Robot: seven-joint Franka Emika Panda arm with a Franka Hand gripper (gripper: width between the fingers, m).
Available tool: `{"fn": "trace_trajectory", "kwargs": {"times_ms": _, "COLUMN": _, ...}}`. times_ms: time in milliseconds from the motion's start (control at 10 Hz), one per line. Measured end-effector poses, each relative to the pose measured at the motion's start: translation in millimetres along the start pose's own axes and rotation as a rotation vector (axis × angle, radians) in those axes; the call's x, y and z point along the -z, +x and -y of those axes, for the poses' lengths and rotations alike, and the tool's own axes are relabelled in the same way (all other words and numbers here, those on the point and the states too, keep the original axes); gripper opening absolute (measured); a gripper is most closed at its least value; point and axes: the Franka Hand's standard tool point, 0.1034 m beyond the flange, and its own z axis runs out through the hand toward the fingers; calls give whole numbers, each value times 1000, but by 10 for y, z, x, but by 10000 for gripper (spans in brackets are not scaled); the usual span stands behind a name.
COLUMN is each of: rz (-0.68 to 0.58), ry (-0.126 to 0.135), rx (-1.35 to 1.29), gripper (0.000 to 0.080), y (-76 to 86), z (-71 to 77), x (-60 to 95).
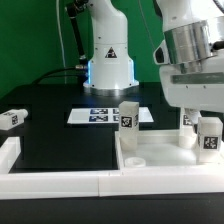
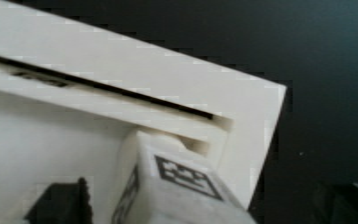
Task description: Assemble square table
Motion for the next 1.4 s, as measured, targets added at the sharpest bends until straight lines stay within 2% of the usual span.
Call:
{"fn": "trace_trajectory", "kwargs": {"times_ms": 100, "rz": -4, "ry": -1, "rx": 59, "gripper": 643, "y": 19, "z": -7, "x": -3}}
{"fn": "trace_trajectory", "kwargs": {"times_ms": 400, "rz": -14, "ry": -13, "rx": 285, "gripper": 649, "y": 51, "z": -18, "x": 1}}
{"fn": "trace_trajectory", "kwargs": {"times_ms": 500, "rz": -15, "ry": -58, "rx": 535, "gripper": 649, "y": 63, "z": -47, "x": 10}}
{"fn": "trace_trajectory", "kwargs": {"times_ms": 600, "rz": 13, "ry": -113, "rx": 779, "gripper": 649, "y": 62, "z": -45, "x": 38}}
{"fn": "trace_trajectory", "kwargs": {"times_ms": 700, "rz": 4, "ry": -109, "rx": 792, "gripper": 649, "y": 81, "z": -32, "x": 43}}
{"fn": "trace_trajectory", "kwargs": {"times_ms": 900, "rz": 2, "ry": -112, "rx": 740, "gripper": 404, "y": 84, "z": -45, "x": 35}}
{"fn": "trace_trajectory", "kwargs": {"times_ms": 1000, "rz": 1, "ry": -111, "rx": 714, "gripper": 404, "y": 84, "z": -46, "x": 33}}
{"fn": "trace_trajectory", "kwargs": {"times_ms": 1100, "rz": -4, "ry": -110, "rx": 599, "gripper": 291, "y": 80, "z": -46, "x": 30}}
{"fn": "trace_trajectory", "kwargs": {"times_ms": 1300, "rz": -10, "ry": -110, "rx": 471, "gripper": 291, "y": 85, "z": -49, "x": 31}}
{"fn": "trace_trajectory", "kwargs": {"times_ms": 1400, "rz": -10, "ry": -117, "rx": 325, "gripper": 291, "y": 101, "z": -46, "x": 49}}
